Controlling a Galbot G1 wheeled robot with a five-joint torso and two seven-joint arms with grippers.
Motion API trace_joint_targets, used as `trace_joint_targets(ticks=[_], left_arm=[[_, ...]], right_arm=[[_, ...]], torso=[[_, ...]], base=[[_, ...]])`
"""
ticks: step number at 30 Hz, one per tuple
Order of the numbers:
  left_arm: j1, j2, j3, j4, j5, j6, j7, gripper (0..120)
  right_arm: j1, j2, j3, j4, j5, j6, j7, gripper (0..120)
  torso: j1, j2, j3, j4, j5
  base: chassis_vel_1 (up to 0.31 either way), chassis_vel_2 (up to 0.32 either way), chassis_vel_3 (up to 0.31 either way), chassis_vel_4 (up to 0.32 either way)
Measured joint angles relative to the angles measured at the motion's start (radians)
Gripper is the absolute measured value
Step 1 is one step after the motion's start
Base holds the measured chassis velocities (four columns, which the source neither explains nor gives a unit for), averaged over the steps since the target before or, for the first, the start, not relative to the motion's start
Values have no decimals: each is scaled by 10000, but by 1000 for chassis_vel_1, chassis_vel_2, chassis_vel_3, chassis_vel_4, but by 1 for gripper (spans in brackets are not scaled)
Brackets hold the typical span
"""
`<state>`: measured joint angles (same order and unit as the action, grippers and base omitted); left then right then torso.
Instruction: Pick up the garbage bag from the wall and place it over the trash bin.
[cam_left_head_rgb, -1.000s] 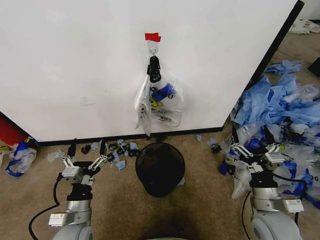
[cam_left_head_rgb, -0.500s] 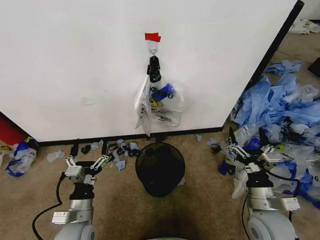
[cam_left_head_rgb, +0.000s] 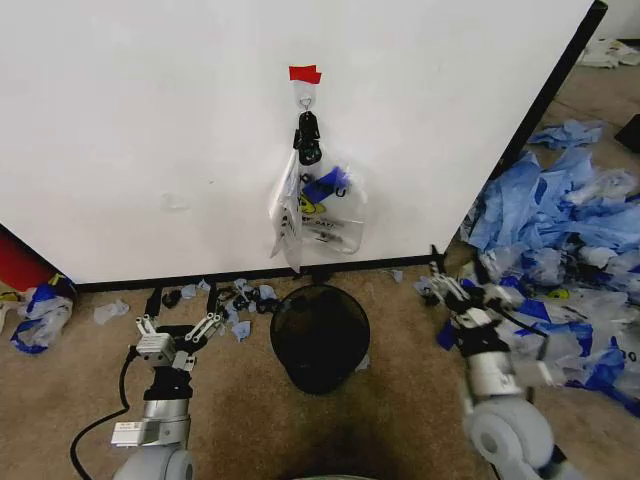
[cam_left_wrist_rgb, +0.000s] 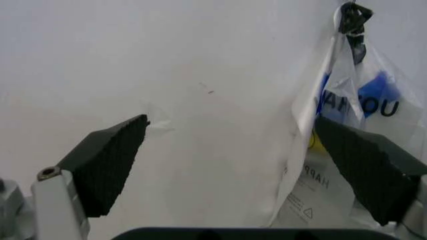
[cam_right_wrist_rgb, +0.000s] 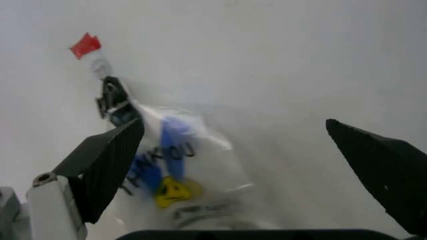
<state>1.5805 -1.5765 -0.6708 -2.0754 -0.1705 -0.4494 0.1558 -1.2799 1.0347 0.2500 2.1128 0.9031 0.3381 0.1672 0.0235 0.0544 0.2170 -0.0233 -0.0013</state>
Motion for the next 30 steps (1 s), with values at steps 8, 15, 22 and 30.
trace_joint_targets(ticks=[8,15,22,30], left_arm=[[-79,-315,56,160,301,92,60,99],[-69,-328,55,264,701,101,109,99],[-112,-324,-11,358,917,102,116,99],[-116,-321,-97,390,921,96,88,99]], right_arm=[[2663,-282,-1559,-942,2258,-83,-488,100],[4920,440,-3028,-2353,4084,39,-1230,100],[6413,1229,-3964,-3589,4927,164,-1737,100],[7298,2048,-4428,-4790,5320,77,-2058,99]], torso=[[1,0,1,-3,-1],[1,0,1,-4,-1],[1,0,1,-7,-2],[0,1,0,-4,0]], base=[[0,0,0,0],[0,0,0,0],[0,0,0,0],[0,0,0,0]])
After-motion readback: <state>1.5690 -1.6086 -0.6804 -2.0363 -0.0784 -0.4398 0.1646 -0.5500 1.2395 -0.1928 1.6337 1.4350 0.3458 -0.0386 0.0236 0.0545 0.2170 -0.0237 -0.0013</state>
